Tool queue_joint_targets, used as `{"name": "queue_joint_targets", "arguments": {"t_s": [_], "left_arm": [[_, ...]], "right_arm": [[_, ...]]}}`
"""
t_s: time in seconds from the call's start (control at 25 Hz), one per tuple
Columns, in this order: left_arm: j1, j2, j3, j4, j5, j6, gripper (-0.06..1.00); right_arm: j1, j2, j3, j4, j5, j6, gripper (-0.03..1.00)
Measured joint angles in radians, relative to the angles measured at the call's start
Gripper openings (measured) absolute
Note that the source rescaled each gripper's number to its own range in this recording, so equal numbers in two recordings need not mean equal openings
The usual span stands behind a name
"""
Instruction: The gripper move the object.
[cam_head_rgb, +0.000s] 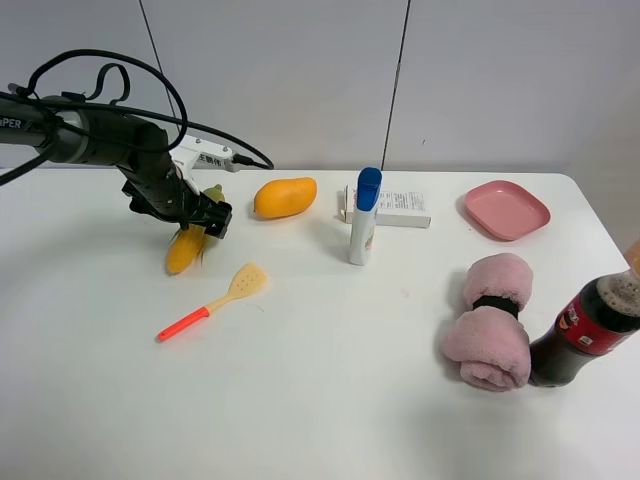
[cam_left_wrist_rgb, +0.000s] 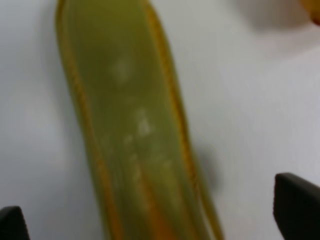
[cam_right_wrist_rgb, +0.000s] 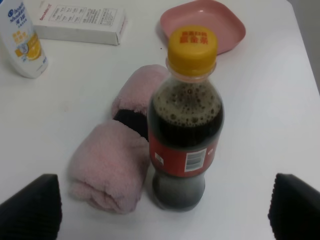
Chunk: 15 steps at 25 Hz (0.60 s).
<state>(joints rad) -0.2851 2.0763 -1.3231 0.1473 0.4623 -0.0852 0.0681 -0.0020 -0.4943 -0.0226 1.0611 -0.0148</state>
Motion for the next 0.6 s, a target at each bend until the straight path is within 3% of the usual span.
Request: {"name": "queue_joint_targets", "arguments": {"t_s": [0.16,0.32,0.44,0.6], "left_arm": [[-0.015,-0.091,0.000,-0.002,0.079,-0.004,0.99],[-0.075,-0.290,-0.004,-0.004,0.212,0.009,0.99],[-0.101,-0.444,-0.007,-0.005,0.255,0.048,0.99],[-0.031,-0.599,-0.011,0.018,0.271,0.061,0.99]], "right_arm": [[0.000,0.000,0.000,0.000,0.000,0.000,1.00],[0.000,0.000,0.000,0.000,0.000,0.000,1.00],[0.000,0.000,0.000,0.000,0.000,0.000,1.00],[0.000,0.000,0.000,0.000,0.000,0.000,1.00]]}}
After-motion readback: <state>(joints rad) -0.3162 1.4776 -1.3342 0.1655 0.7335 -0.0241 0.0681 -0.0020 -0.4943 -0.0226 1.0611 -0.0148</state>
